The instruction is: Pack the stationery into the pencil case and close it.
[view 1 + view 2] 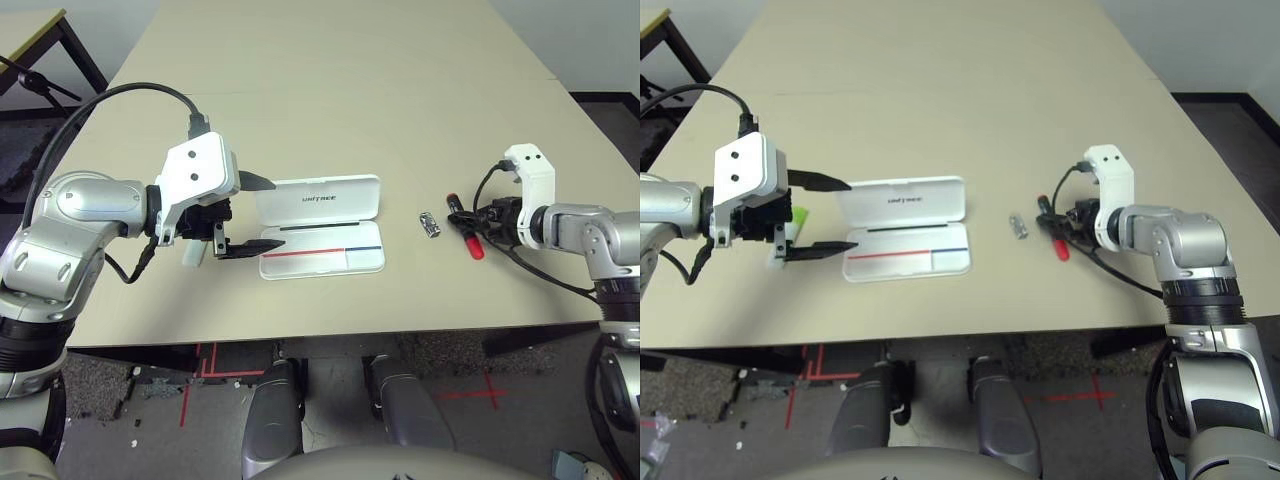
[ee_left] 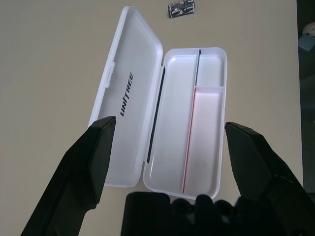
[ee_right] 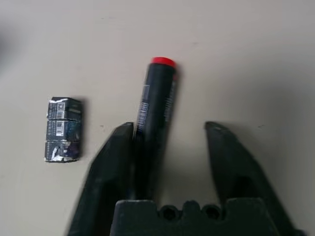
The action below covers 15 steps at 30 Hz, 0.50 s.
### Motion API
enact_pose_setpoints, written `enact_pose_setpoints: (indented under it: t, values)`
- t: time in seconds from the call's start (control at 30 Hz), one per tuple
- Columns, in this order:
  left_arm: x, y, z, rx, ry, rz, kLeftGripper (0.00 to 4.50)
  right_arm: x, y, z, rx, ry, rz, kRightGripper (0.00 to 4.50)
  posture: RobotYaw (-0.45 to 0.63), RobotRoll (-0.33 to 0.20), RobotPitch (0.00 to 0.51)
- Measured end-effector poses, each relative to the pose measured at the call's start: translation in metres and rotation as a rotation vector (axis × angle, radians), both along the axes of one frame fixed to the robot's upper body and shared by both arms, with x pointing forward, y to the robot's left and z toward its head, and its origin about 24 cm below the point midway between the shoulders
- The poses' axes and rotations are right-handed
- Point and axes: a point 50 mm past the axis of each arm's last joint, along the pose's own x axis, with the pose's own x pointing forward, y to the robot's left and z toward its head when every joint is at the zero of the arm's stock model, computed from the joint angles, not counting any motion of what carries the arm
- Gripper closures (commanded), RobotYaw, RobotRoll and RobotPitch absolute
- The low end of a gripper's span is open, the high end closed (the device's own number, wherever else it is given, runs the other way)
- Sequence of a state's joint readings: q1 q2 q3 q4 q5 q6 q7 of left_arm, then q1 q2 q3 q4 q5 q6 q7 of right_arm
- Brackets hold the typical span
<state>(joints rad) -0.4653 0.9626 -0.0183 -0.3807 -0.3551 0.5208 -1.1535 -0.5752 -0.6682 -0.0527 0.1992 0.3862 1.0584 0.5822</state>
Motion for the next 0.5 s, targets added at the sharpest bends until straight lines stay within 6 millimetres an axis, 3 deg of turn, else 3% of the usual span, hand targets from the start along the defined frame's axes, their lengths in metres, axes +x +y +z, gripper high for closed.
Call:
enact_pose_setpoints:
  t: [0.1,0.23,0.5]
  values:
    - [0.0,0.0,0.0,0.001,0.0,0.001,0.0,0.002,-0.003,0.004,-0.006,-0.006,0.003,3.99,-0.03,0.0,0.159]
    - [0.0,0.001,0.0,0.005,0.0,0.004,0.0,0.005,-0.01,0.02,-0.028,-0.066,0.04,4.02,-0.03,0.0,0.16]
    - [0.001,0.005,0.002,0.024,-0.005,0.017,0.0,0.002,0.0,0.051,-0.058,-0.17,0.374,4.02,-0.02,0.0,0.158]
